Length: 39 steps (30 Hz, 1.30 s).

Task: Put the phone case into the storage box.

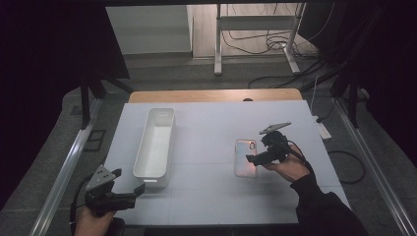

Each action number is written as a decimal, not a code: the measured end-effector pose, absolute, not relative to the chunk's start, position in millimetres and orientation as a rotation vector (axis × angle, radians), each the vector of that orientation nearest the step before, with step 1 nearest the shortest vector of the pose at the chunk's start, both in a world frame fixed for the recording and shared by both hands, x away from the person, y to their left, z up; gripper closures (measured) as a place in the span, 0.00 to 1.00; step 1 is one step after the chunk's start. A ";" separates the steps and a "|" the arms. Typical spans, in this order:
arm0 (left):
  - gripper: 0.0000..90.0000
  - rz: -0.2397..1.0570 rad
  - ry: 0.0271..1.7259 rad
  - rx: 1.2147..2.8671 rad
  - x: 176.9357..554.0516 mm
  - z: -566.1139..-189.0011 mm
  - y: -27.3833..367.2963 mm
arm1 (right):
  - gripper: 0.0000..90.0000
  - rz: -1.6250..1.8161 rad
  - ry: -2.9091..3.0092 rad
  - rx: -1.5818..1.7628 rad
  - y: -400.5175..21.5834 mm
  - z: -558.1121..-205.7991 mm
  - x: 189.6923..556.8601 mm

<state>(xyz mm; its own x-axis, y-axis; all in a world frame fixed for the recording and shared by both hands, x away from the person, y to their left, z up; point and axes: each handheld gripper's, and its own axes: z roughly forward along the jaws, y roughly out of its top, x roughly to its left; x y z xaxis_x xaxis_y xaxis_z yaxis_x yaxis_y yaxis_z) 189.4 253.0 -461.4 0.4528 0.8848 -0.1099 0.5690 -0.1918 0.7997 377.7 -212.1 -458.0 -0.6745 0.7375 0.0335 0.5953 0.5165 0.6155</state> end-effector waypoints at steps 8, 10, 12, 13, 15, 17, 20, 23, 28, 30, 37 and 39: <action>0.04 0.485 1.224 1.882 189.3 -461.4 253.1 | 0.11 0.871 2.554 1.111 -202.5 -460.3 382.5; 0.04 0.485 1.225 1.882 189.4 -461.4 253.2 | 0.19 0.873 2.564 1.109 -201.8 -460.0 382.7; 0.04 0.485 1.225 1.882 189.4 -461.5 253.2 | 0.31 0.874 2.566 1.114 -201.8 -459.4 383.3; 0.04 0.484 1.224 1.881 189.4 -461.5 253.2 | 0.37 0.886 2.577 1.110 -202.5 -458.9 383.9; 0.04 0.484 1.224 1.881 189.4 -461.5 253.3 | 0.47 0.902 2.578 1.113 -203.7 -457.7 384.7; 0.04 0.484 1.223 1.881 189.3 -461.5 253.4 | 0.59 0.918 2.587 1.091 -204.9 -456.4 385.4; 0.04 0.485 1.223 1.882 189.2 -461.4 253.3 | 0.71 0.923 2.603 1.083 -205.6 -455.8 385.9; 0.04 0.485 1.222 1.882 189.1 -461.4 253.3 | 0.90 0.926 2.641 1.080 -205.9 -456.5 387.3; 0.04 0.485 1.222 1.881 189.2 -461.5 253.4 | 0.99 0.945 2.664 1.089 -207.4 -456.0 388.9; 0.04 0.484 1.223 1.881 189.2 -461.4 253.4 | 0.99 0.939 2.667 1.085 -207.5 -456.8 389.0; 0.04 0.485 1.222 1.883 189.1 -461.4 253.0 | 0.99 0.907 2.648 1.041 -204.9 -463.8 385.6; 0.04 0.486 1.222 1.883 189.1 -461.4 253.0 | 0.99 0.906 2.649 1.041 -204.8 -464.3 385.3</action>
<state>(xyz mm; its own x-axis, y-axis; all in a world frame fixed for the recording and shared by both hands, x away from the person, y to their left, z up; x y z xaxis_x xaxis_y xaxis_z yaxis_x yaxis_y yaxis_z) 189.1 253.0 -461.4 0.4548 0.8839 -0.1093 0.5675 -0.1930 0.8004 385.3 -204.8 -464.3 -0.7467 0.6611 0.0738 0.5679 0.5757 0.5883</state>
